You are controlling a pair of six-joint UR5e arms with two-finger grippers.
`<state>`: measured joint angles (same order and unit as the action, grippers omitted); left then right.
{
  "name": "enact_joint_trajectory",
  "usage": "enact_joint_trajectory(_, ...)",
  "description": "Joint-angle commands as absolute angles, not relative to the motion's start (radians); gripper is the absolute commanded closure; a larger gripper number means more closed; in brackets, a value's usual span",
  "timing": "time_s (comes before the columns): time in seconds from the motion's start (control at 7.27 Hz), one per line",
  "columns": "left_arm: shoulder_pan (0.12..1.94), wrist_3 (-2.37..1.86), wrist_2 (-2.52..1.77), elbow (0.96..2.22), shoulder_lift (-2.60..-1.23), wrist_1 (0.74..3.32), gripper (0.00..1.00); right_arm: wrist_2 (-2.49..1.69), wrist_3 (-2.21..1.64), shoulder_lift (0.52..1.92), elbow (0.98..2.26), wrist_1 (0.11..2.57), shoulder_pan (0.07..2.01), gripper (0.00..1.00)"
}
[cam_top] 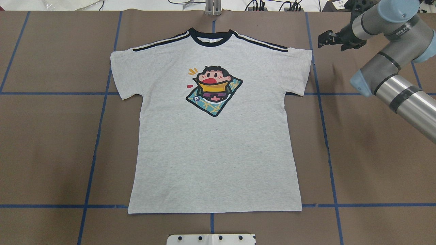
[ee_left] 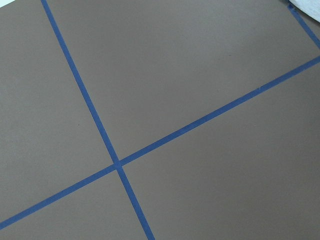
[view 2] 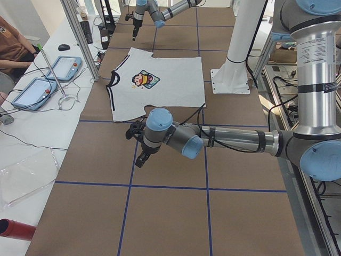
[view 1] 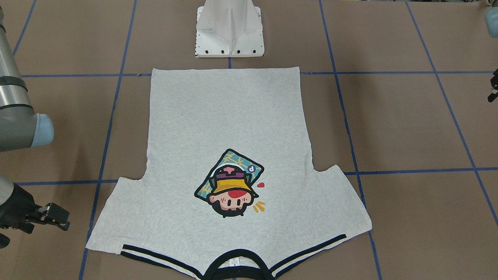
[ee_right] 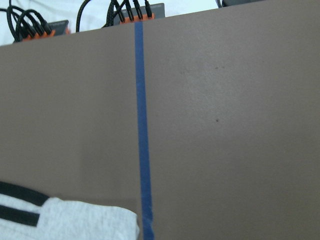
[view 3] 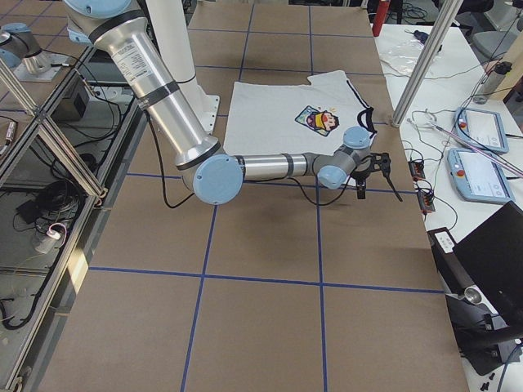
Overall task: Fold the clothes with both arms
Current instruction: 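Move the right gripper to the shirt's shoulder farthest from the robot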
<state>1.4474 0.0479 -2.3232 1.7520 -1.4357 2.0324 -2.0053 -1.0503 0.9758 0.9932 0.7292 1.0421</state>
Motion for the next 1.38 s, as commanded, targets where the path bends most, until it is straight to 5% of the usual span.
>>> enact_joint_trajectory(0.0,1.447,0.048,-2.322,1.752,-1.436,2.037,0.00,-1.860,-1.256,0.936,0.940,0.640,0.965,0.01)
enact_joint_trajectory(0.55,1.447,0.048,-2.322,1.753,-1.436,2.039,0.00,-1.850,-1.253,0.907,0.873,0.643,0.959,0.27)
enact_joint_trajectory(0.69,1.448,0.049,-2.319,1.752,-1.434,2.037,0.00,-1.848,-1.253,0.901,0.870,0.643,0.959,0.43)
enact_joint_trajectory(0.96,1.448,0.049,-2.318,1.752,-1.434,2.037,0.00,-1.850,-1.253,0.899,0.864,0.643,0.959,1.00)
enact_joint_trajectory(1.24,1.448,0.054,-2.318,1.750,-1.434,2.037,0.00,-1.858,-1.252,0.893,0.870,0.641,0.959,1.00)
